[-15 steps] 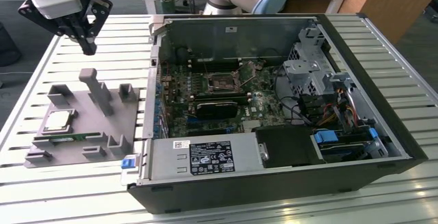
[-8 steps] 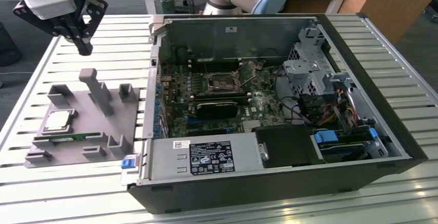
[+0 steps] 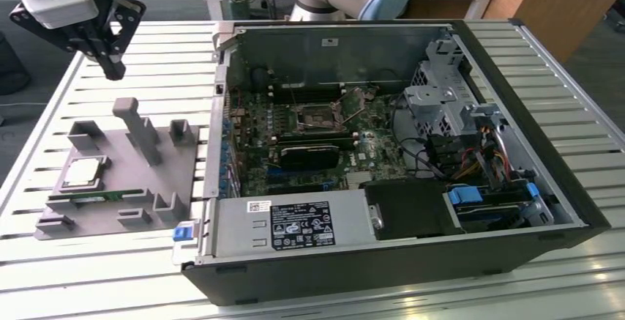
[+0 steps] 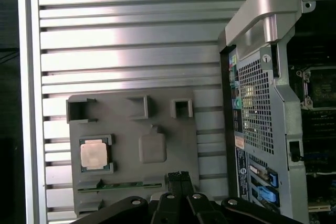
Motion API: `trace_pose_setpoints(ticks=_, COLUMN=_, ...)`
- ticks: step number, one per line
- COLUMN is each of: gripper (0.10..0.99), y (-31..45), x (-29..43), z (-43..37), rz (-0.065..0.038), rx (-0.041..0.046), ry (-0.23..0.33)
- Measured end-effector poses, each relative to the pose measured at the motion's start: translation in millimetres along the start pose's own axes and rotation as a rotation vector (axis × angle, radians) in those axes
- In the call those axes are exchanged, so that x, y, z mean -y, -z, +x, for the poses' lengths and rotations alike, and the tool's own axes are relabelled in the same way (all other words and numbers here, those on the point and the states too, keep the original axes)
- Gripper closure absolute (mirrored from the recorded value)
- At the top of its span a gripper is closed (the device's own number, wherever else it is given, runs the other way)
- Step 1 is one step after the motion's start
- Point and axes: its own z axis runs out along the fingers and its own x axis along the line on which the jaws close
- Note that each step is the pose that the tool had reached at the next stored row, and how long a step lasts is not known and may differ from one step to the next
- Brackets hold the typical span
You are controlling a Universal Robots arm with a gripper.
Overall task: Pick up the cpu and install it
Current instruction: 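Reach for the cpu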
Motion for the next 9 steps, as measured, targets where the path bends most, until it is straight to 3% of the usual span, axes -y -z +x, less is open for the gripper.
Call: trace_pose_setpoints(ticks=9, gripper=0.98, y=-0.3, x=1.1, z=14.1, rz=0.0, rx=0.0, ry=0.0)
